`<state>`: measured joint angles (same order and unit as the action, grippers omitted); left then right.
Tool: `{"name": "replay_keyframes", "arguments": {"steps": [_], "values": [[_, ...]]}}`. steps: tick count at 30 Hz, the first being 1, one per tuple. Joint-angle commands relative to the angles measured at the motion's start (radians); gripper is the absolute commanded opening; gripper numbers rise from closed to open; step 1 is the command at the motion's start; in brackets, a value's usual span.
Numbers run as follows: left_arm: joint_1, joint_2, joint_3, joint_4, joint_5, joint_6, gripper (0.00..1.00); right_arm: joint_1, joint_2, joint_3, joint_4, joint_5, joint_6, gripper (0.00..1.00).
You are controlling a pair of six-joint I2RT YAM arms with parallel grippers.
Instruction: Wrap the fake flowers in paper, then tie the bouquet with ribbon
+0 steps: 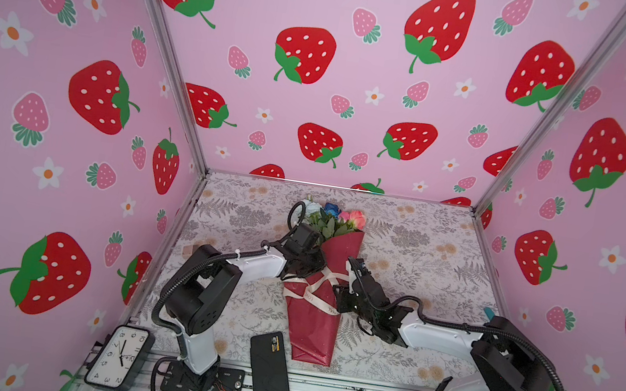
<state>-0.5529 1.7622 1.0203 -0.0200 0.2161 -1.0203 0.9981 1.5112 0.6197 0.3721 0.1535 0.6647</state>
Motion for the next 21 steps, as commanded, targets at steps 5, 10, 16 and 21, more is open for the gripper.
{"name": "replay_keyframes", "arguments": {"steps": [5, 10, 16, 21], "values": [[0.010, -0.059, 0.043, -0.063, -0.058, 0.051, 0.11, -0.006, -0.128, 0.017, -0.117, 0.002, 0.002, 0.44], [0.022, -0.089, 0.053, -0.093, -0.073, 0.079, 0.11, -0.005, -0.189, 0.059, -0.239, 0.001, -0.020, 0.45], [0.063, -0.192, 0.036, -0.157, -0.143, 0.106, 0.25, -0.007, -0.131, 0.277, -0.490, 0.012, -0.154, 0.46], [0.133, -0.319, -0.027, -0.252, -0.214, 0.104, 0.42, -0.007, 0.063, 0.568, -0.751, 0.032, -0.268, 0.45]]}}
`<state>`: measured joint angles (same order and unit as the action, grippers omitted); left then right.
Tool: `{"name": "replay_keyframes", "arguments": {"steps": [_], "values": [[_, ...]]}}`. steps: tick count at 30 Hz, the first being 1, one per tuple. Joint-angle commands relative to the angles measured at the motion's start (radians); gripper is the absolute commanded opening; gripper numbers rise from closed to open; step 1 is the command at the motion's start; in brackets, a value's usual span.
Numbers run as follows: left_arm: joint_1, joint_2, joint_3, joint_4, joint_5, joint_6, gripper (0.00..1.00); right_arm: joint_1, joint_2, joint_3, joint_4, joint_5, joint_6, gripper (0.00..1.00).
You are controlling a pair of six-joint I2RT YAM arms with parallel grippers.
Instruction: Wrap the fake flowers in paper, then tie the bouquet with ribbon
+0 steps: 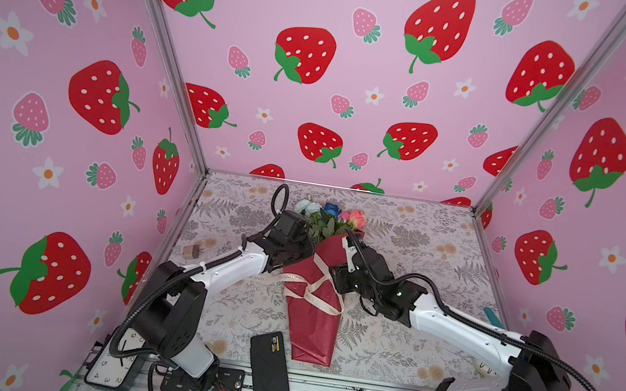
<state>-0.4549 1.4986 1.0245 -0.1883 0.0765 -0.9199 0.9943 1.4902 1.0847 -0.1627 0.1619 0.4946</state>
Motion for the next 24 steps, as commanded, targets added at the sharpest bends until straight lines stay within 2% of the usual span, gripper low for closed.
{"name": "replay_keyframes", "arguments": {"steps": [1, 4, 6, 9, 10, 18, 24], "values": [[0.057, -0.083, -0.061, -0.089, -0.076, -0.007, 0.47, -0.003, 0.125, 0.164, -0.269, 0.036, -0.114, 0.43], [0.120, -0.157, -0.153, -0.094, -0.081, -0.039, 0.61, -0.003, 0.257, 0.315, -0.373, 0.061, -0.175, 0.42], [0.155, -0.201, -0.206, -0.102, -0.086, -0.056, 0.73, -0.003, 0.335, 0.402, -0.430, 0.080, -0.217, 0.41], [0.188, -0.254, -0.263, -0.118, -0.094, -0.067, 0.97, -0.002, 0.448, 0.522, -0.489, 0.091, -0.281, 0.41], [0.192, -0.267, -0.276, -0.127, -0.100, -0.067, 0.99, -0.003, 0.483, 0.559, -0.502, 0.092, -0.303, 0.41], [0.194, -0.290, -0.324, -0.164, -0.091, -0.058, 0.99, -0.029, 0.717, 0.786, -0.527, 0.087, -0.429, 0.39], [0.194, -0.301, -0.352, -0.166, -0.076, -0.062, 0.99, -0.062, 0.802, 0.869, -0.523, 0.027, -0.468, 0.37]]}}
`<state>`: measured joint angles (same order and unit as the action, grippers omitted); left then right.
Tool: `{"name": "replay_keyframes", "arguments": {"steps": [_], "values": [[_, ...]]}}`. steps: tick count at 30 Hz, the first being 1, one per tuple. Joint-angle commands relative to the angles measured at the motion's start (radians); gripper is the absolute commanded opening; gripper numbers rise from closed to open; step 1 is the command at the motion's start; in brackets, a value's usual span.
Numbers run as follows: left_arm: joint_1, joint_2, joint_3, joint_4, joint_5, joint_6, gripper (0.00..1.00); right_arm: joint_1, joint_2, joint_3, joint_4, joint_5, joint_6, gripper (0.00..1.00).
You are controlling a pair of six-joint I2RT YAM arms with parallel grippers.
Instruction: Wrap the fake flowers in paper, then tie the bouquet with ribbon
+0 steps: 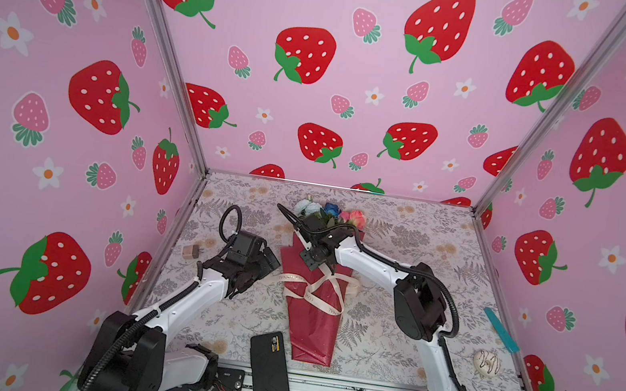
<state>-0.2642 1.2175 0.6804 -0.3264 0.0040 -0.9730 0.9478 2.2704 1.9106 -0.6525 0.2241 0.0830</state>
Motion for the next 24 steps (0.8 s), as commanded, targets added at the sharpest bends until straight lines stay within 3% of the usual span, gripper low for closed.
{"name": "replay_keyframes", "arguments": {"steps": [1, 15, 24], "values": [[0.003, -0.022, -0.009, -0.030, -0.005, -0.008, 0.99, -0.017, 0.030, 0.050, -0.032, -0.038, -0.058, 0.37], [0.004, -0.016, 0.000, -0.048, -0.015, -0.002, 0.99, -0.044, 0.064, 0.064, 0.003, -0.170, -0.083, 0.32], [0.003, -0.023, 0.004, -0.050, -0.023, 0.004, 0.99, -0.046, 0.083, 0.056, -0.004, -0.133, -0.086, 0.26]]}}
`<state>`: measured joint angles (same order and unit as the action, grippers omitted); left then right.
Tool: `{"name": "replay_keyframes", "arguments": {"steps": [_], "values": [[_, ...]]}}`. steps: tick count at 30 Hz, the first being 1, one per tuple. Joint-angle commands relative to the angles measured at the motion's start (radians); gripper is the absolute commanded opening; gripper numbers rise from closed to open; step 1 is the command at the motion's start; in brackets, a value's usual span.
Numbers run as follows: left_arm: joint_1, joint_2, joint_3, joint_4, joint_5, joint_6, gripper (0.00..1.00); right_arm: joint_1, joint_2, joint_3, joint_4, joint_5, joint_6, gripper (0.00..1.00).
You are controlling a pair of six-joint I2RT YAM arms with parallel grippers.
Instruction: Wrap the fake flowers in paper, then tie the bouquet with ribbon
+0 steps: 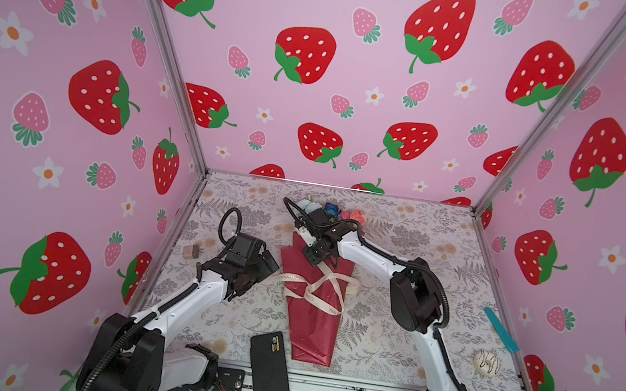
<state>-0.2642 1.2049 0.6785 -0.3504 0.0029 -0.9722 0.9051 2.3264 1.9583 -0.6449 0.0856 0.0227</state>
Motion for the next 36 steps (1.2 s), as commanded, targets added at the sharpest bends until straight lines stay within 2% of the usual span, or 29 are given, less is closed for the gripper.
{"name": "replay_keyframes", "arguments": {"steps": [1, 7, 13, 19, 23, 30, 36], "values": [[0.004, -0.010, 0.006, -0.027, -0.023, 0.002, 0.99, -0.002, 0.027, 0.009, -0.009, 0.010, -0.025, 0.25], [0.005, -0.014, 0.010, -0.030, -0.024, 0.006, 0.99, -0.002, 0.010, 0.006, 0.002, 0.034, -0.027, 0.00], [0.005, -0.021, 0.019, -0.029, -0.027, 0.008, 0.99, -0.001, -0.058, -0.015, 0.042, 0.037, -0.029, 0.00], [0.004, -0.019, 0.042, 0.001, 0.006, 0.056, 0.99, -0.004, -0.171, -0.076, 0.157, 0.040, -0.020, 0.00], [0.003, -0.022, 0.049, 0.111, 0.107, 0.119, 0.99, -0.018, -0.228, -0.110, 0.249, 0.050, 0.011, 0.00], [-0.019, 0.036, 0.061, 0.426, 0.377, 0.169, 0.93, -0.083, -0.312, -0.149, 0.352, 0.021, 0.115, 0.00], [-0.107, 0.210, 0.206, 0.493, 0.447, 0.265, 0.92, -0.148, -0.395, -0.216, 0.414, -0.058, 0.194, 0.00]]}}
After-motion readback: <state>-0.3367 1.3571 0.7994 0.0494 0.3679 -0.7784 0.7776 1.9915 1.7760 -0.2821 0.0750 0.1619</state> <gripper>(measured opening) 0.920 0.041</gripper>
